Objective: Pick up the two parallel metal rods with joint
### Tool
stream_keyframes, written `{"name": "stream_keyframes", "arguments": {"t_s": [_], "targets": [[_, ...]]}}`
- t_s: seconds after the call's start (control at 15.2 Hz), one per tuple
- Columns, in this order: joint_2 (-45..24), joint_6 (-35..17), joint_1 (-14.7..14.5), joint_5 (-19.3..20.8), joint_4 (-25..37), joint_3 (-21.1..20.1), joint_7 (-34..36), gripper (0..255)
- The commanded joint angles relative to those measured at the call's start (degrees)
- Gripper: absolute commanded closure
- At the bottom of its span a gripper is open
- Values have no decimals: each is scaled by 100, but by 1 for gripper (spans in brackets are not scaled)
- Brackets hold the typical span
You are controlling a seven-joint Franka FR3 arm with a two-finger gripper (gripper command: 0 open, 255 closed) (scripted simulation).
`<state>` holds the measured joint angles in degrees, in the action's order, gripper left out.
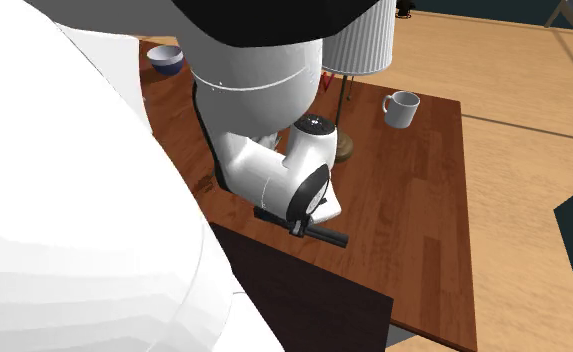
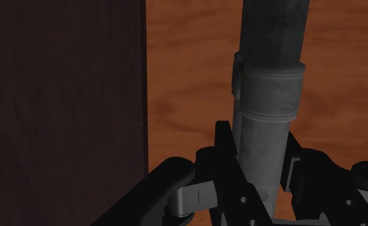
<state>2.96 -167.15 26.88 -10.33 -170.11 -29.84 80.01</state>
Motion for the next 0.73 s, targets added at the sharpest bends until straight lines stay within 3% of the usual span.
{"name": "stream_keyframes", "arguments": {"t_s": [0.0,0.53,0.66], "targets": [[313,294,-145,-450,-6,12,-289,255],[1452,1424,-516,-950,0,259,-611,255],[1472,1445,-522,-951,1,265,-612,255]]}}
